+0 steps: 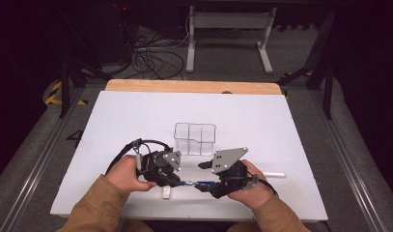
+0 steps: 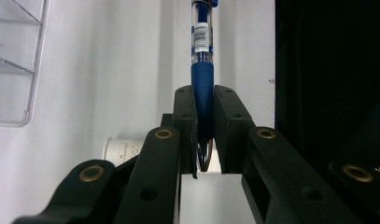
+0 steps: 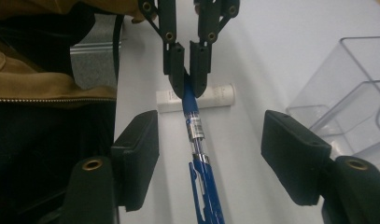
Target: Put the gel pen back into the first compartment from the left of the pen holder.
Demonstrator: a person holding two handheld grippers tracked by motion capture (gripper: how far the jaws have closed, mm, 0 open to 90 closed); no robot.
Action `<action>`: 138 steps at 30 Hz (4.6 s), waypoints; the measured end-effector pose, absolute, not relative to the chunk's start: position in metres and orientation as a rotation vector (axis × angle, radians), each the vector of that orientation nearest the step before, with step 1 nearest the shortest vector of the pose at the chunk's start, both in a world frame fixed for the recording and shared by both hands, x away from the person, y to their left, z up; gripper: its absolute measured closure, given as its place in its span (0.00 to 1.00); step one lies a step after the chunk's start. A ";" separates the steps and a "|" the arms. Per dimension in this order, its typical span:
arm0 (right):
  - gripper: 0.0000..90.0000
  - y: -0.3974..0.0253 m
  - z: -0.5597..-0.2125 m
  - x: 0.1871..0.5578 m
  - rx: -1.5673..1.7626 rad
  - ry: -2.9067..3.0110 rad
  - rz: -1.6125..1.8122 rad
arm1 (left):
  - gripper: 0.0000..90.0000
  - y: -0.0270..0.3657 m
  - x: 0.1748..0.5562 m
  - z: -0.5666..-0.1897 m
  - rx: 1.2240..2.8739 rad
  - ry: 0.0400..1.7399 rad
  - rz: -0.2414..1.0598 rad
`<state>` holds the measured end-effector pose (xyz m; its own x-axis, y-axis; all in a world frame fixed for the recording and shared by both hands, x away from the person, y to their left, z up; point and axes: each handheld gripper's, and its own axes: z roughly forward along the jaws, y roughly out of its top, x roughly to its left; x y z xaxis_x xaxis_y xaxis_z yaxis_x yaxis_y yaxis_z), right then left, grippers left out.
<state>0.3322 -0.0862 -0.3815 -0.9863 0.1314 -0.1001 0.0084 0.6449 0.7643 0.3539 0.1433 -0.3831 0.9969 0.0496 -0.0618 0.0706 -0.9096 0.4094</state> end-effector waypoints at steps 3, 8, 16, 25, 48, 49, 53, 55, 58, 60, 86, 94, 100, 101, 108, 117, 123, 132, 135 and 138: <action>0.45 -0.080 -0.384 0.333 0.109 2.742 1.236 | 0.90 0.143 0.353 -0.383 2.714 0.089 -0.074; 0.49 -0.072 -0.389 0.335 0.100 2.790 1.188 | 0.90 0.143 0.352 -0.383 2.713 0.084 -0.068; 0.58 -0.062 -0.396 0.339 0.067 2.871 1.105 | 0.90 0.143 0.352 -0.382 2.713 0.077 -0.075; 0.67 -0.057 -0.401 0.339 0.057 2.893 1.028 | 0.90 0.142 0.351 -0.383 2.721 0.079 -0.075; 0.86 -0.049 -0.404 0.336 -0.011 2.885 0.954 | 0.90 0.142 0.349 -0.383 2.720 0.068 -0.079; 0.86 -0.048 -0.405 0.336 -0.015 2.885 0.954 | 0.90 0.142 0.349 -0.383 2.721 0.067 -0.079; 0.86 -0.048 -0.405 0.336 -0.028 2.887 0.951 | 0.90 0.142 0.349 -0.383 2.720 0.066 -0.079; 0.87 -0.048 -0.405 0.336 -0.037 2.887 0.950 | 0.90 0.142 0.349 -0.383 2.721 0.067 -0.081; 0.87 -0.048 -0.405 0.337 -0.036 2.894 0.949 | 0.90 0.142 0.349 -0.383 2.720 0.066 -0.080; 0.87 -0.048 -0.404 0.337 -0.041 2.896 0.949 | 0.90 0.143 0.349 -0.383 2.717 0.068 -0.079; 0.88 -0.049 -0.403 0.339 -0.094 2.886 0.960 | 0.89 0.145 0.349 -0.381 2.689 0.094 -0.073; 0.88 -0.054 -0.398 0.339 -0.076 2.851 0.996 | 0.65 0.156 0.354 -0.374 2.581 0.159 -0.056; 0.88 -0.062 -0.391 0.339 -0.053 2.813 1.041 | 0.53 0.169 0.355 -0.366 2.489 0.255 -0.004; 0.88 -0.063 -0.389 0.339 -0.045 2.805 1.049 | 0.53 0.172 0.355 -0.365 2.475 0.276 0.003; 0.88 -0.075 -0.373 0.340 -0.010 2.728 1.133 | 0.51 0.191 0.359 -0.367 2.358 0.372 -0.054; 0.88 -0.085 -0.354 0.346 0.076 2.565 1.339 | 0.47 0.207 0.345 -0.371 2.245 0.447 0.056; 0.88 -0.088 -0.344 0.351 0.153 2.434 1.476 | 0.45 0.210 0.339 -0.378 2.183 0.458 0.088; 0.87 -0.086 -0.340 0.366 0.301 2.328 1.660 | 0.45 0.219 0.337 -0.378 2.118 0.481 0.121; 0.87 -0.084 -0.340 0.372 0.353 2.288 1.714 | 0.44 0.222 0.337 -0.377 2.092 0.484 0.140; 0.87 -0.081 -0.342 0.377 0.379 2.254 1.751 | 0.43 0.225 0.336 -0.376 2.070 0.486 0.168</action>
